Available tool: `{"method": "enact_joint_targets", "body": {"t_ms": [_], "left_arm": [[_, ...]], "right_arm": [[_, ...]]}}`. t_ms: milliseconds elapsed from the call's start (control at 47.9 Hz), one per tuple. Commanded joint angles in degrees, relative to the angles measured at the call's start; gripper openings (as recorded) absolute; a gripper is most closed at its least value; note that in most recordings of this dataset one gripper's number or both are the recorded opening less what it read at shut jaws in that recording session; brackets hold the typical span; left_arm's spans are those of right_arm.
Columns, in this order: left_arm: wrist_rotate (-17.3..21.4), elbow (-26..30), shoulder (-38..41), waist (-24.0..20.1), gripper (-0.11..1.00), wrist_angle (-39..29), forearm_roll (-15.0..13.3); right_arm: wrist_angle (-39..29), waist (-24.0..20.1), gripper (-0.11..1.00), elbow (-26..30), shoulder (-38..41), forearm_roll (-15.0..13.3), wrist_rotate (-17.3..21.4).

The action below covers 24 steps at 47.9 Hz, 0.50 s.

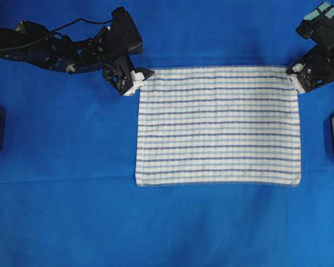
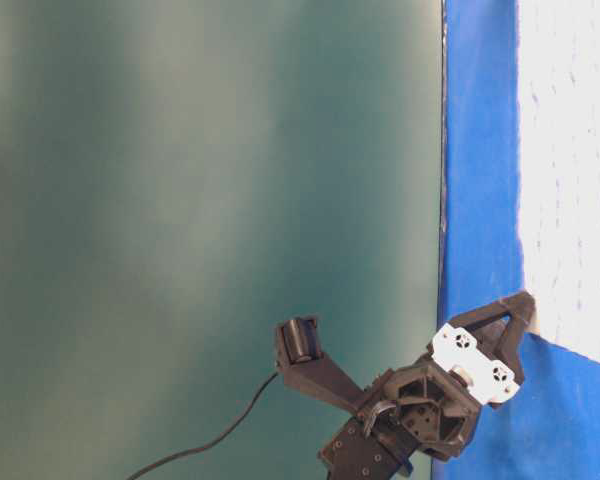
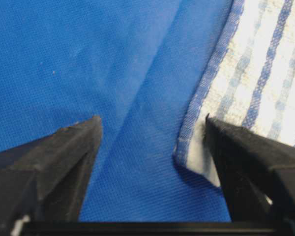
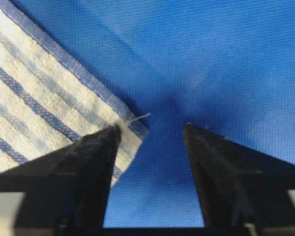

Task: Fold the blue towel.
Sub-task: 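Move both grippers to the towel's top corners and grasp them, then lift the top edge with both grippers and fold it down toward the bottom edge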

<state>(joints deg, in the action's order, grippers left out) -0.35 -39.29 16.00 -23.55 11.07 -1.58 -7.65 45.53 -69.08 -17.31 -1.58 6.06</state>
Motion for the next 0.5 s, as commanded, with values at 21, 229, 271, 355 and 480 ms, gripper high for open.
{"method": "enact_joint_targets", "body": {"t_ms": [21, 229, 271, 355, 480], "left_arm": [[-0.3, -0.1, -0.2, 0.6, 0.69, -1.7, -0.2], [0.0, -0.1, -0.3, 2.5, 0.17, -4.4, -0.1], [0.2, -0.1, -0.4, 2.6, 0.09, -5.1, -0.1], [0.2, 0.2, -0.4, 2.6, 0.04, -6.2, -0.1], [0.6, 0.6, -1.2, 2.6, 0.04, -7.1, -0.1]], "right_arm": [[0.4, -0.4, 0.47, 0.8, -0.1, 0.0, -0.2], [0.5, -0.5, 0.06, 0.6, -0.2, 0.1, -0.2], [0.5, -0.6, 0.06, 0.6, -0.2, 0.1, -0.1], [0.5, -0.7, 0.06, 0.6, -0.5, 0.2, 0.3], [0.5, -0.7, 0.06, 0.3, -1.5, 0.3, 0.4]]}}
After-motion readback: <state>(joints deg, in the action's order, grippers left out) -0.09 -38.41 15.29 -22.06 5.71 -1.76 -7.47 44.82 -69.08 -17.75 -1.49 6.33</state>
